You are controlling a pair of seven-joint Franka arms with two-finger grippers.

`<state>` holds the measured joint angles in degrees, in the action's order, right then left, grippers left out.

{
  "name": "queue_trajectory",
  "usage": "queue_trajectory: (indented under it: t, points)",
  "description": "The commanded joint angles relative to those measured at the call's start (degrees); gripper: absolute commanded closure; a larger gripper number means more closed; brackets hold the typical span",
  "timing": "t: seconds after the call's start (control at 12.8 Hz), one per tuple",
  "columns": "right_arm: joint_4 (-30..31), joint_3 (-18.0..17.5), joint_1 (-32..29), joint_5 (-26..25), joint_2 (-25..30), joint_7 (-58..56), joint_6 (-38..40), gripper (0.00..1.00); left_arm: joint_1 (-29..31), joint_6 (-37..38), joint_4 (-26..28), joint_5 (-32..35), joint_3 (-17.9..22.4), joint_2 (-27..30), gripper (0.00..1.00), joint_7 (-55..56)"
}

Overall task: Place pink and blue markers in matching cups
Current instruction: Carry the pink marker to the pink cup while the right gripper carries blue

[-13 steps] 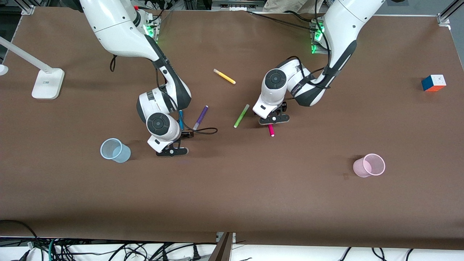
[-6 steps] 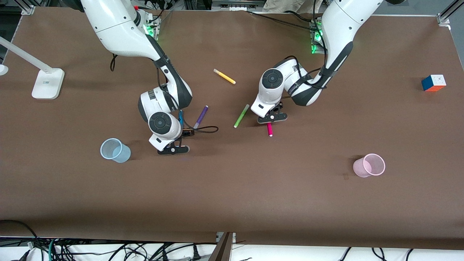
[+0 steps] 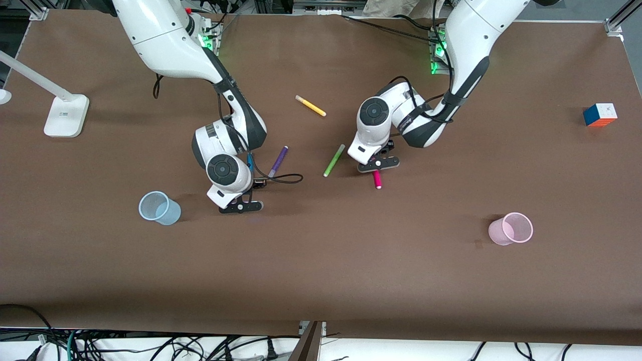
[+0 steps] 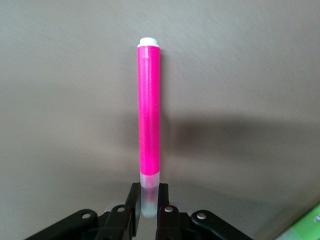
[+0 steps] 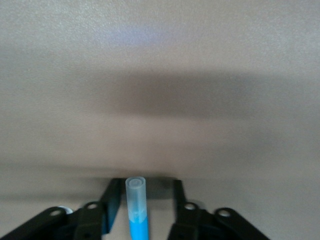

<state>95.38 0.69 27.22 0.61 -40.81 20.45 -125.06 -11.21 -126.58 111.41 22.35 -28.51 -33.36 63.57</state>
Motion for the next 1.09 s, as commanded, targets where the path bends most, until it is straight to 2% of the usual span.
queue_trajectory:
  t: [0.0, 0.08, 0.31, 0.55, 0.78, 1.01]
  points:
    - [1.7, -0.1, 0.1, 0.7, 1.6, -0.1, -0.4, 0.91, 0.0, 11.3, -7.0, -0.5, -0.2, 0.9, 1.00, -1.6]
    - [1.4, -0.1, 0.0, 0.7, 1.6, -0.2, -0.5, 1.00, 0.3, 15.3, -9.3, -2.6, -0.1, 0.8, 1.00, -5.9]
    - [-0.4, 0.5, -0.6, 0.4, 2.7, -2.5, -0.2, 1.00, 4.7, 30.7, -18.7, -8.1, -0.1, 0.7, 1.00, -24.5]
    - [-2.3, 1.6, -2.7, 0.7, 5.8, -6.8, 1.9, 1.00, 8.2, 42.5, -24.9, -8.3, 0.0, 0.8, 1.00, -36.5]
    - [-3.0, 1.6, -6.1, 0.7, 9.2, -18.4, 5.3, 1.00, 10.8, 52.5, -28.8, -5.8, 1.7, 0.7, 1.00, -48.5]
    - [-3.0, 1.7, -9.5, 0.9, 12.7, -31.3, 7.4, 1.00, 11.5, 57.0, -30.3, 3.1, 2.0, 0.6, 1.00, -58.6]
